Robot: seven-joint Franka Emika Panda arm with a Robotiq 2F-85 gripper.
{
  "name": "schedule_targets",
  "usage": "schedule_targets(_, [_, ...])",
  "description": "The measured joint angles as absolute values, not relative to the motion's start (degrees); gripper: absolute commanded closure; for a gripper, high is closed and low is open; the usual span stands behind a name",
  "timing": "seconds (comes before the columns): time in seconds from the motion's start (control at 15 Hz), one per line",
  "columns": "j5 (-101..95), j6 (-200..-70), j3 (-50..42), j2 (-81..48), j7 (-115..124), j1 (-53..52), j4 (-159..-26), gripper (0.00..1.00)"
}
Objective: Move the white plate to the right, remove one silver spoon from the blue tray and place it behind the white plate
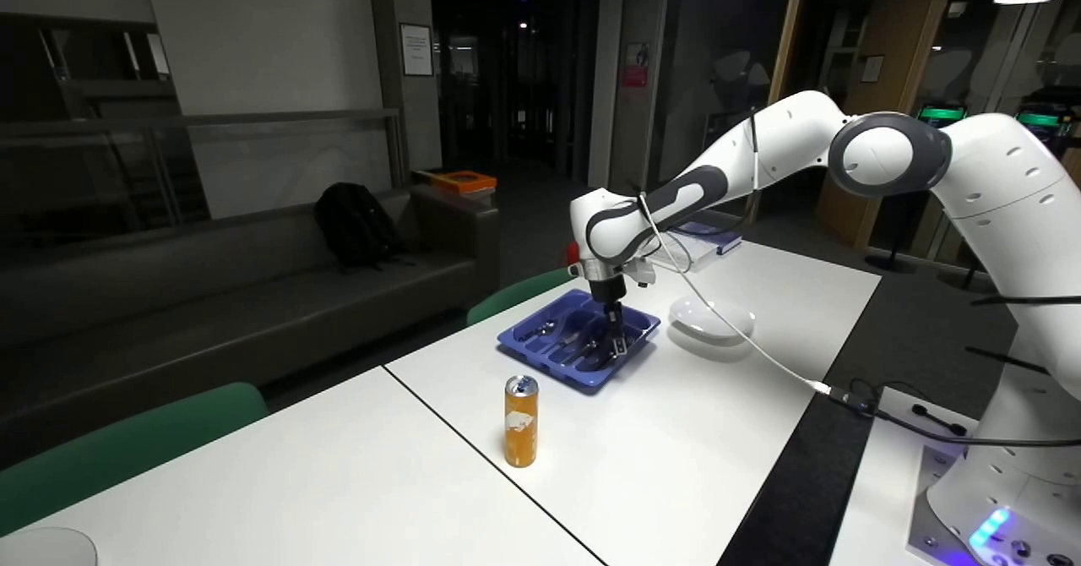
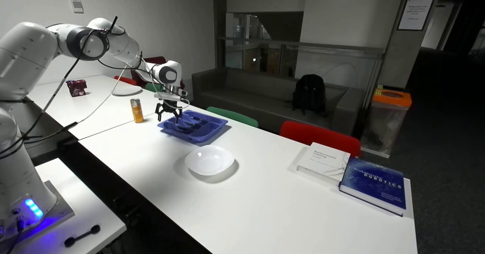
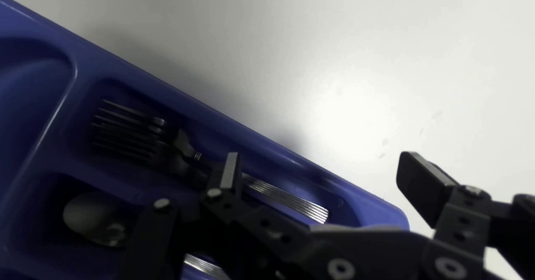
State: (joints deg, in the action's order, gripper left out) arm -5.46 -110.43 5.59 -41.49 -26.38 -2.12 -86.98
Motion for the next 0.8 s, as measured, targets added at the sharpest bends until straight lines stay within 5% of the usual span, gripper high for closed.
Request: schedule_targets(0.8, [-11.9, -109.0, 6.9, -42.4, -42.2, -2.6, -79.7, 0.0])
